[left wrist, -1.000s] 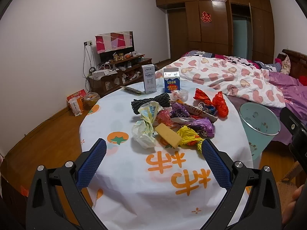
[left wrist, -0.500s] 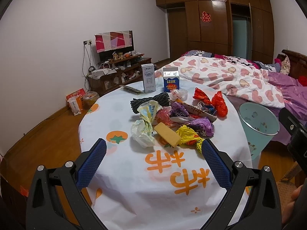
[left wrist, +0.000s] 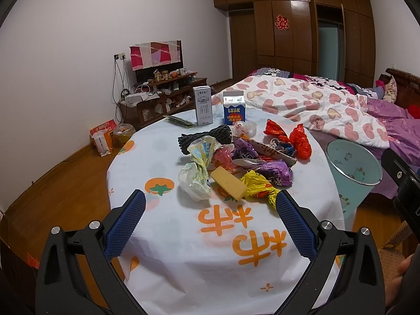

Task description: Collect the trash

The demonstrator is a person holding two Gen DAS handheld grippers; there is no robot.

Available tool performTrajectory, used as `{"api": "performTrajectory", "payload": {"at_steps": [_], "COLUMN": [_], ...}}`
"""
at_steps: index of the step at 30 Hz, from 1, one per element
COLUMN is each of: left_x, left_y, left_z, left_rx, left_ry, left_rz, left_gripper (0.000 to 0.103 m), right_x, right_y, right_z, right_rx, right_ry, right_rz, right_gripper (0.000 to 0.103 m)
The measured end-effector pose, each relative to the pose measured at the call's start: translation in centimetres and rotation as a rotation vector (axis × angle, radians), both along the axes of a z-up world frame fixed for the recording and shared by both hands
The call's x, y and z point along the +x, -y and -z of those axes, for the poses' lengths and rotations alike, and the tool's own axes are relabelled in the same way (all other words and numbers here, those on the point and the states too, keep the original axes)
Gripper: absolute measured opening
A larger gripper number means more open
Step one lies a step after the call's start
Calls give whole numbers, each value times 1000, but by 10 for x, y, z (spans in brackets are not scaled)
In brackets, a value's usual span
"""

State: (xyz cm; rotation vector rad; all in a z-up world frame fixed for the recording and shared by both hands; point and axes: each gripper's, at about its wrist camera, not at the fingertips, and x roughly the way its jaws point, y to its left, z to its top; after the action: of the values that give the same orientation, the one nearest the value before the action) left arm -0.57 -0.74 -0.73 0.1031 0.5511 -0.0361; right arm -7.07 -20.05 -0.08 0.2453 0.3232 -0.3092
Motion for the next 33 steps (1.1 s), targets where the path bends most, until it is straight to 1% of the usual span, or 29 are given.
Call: {"api": "performTrajectory", "payload": {"at_steps": [28,31,33], "left_x": [2,1,1], "left_y": [-1,-1,-1], "left_z": [0,1,2], "left_rx": [-4,-5,-5], "left_ry": [-6,-7,-7], "left_rz": [0,1,0], "left_gripper": [97,97,97], "right_x": [0,0,2], "right_y": [1,1,1], "right_z": [-3,9,10], "right_rx": [4,5,7], "right_ry": [-6,-10,-11], "right_rz": [0,-2,0], "right_gripper": [98,98,98]}}
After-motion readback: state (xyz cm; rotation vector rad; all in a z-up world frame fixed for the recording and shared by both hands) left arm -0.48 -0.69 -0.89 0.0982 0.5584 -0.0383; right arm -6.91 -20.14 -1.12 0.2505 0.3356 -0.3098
